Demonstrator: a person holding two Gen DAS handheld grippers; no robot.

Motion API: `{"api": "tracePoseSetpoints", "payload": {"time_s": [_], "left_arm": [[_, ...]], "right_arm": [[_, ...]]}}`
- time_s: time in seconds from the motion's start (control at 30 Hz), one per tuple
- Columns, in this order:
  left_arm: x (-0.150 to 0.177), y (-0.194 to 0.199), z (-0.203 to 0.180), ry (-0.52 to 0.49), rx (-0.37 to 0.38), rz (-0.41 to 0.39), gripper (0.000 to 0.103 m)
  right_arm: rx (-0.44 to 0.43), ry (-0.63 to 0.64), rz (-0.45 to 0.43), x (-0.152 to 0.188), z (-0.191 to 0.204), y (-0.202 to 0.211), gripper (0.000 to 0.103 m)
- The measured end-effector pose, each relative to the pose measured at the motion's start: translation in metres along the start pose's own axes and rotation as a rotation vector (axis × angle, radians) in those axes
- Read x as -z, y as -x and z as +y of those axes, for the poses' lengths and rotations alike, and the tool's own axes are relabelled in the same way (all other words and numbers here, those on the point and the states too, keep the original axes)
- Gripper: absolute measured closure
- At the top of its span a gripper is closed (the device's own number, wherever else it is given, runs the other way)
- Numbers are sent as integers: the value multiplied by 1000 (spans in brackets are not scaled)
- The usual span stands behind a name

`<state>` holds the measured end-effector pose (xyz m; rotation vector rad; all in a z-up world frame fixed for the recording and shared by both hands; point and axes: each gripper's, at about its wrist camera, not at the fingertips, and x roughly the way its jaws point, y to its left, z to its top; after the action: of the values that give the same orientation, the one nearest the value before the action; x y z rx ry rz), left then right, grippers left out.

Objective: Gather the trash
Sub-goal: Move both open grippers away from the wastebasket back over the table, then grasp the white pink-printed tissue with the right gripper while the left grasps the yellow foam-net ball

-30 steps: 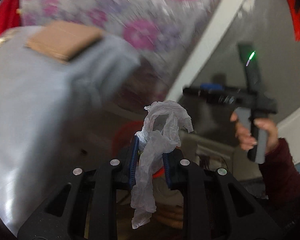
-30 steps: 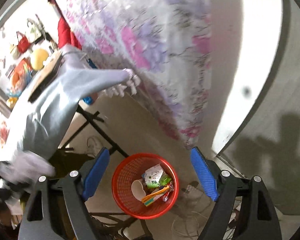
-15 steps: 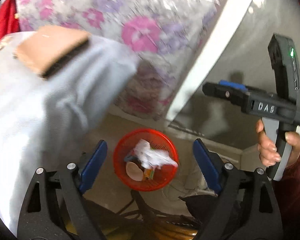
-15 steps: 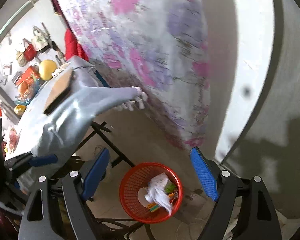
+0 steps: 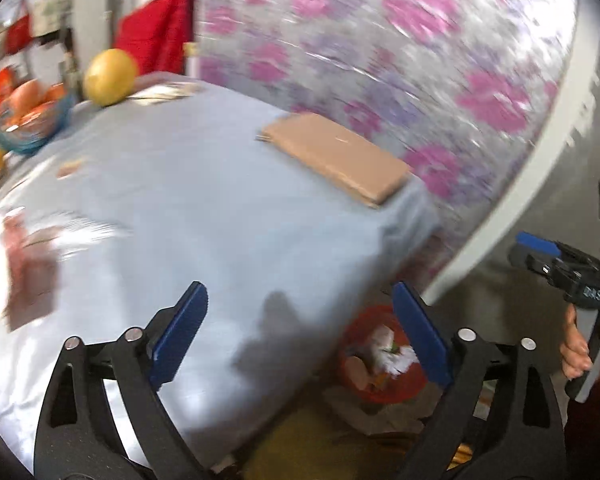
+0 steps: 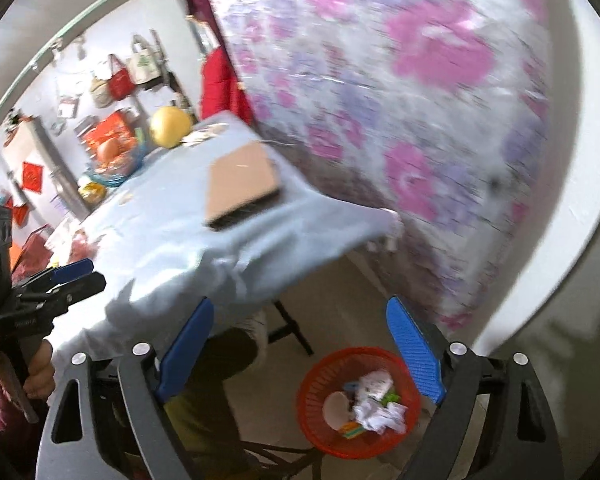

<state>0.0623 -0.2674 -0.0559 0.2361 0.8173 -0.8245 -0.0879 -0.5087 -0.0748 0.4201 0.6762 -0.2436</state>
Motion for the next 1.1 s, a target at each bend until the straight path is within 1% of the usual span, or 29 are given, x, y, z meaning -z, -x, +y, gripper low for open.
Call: {"api": "tracePoseSetpoints", "payload": {"time_s": [0.17, 0.43, 0.57, 0.63, 0.77, 0.93, 1.1], "left_arm": [[12, 35, 64, 118, -88, -45, 11], [36, 74, 168, 295, -243, -77, 10], [44, 88, 210, 361, -307, -90, 10], [47, 93, 231, 385, -340, -93, 10], [47, 94, 267, 419, -400, -79, 10], [39, 83, 304, 454, -412, -41, 10], [37, 61, 334, 499, -421, 18, 10]], "right_arm": [[-71, 71, 14, -6, 49, -13, 16], [-194, 162, 56, -18, 132, -51, 15], [-272, 206, 77, -25, 182, -70, 15], [-278, 241, 88, -26, 203, -80, 15], [-277, 296, 101, -28, 233, -95, 15], [-291, 315, 121, -34, 258, -113, 15], [-303, 343, 134, -38, 282, -127, 15]]}}
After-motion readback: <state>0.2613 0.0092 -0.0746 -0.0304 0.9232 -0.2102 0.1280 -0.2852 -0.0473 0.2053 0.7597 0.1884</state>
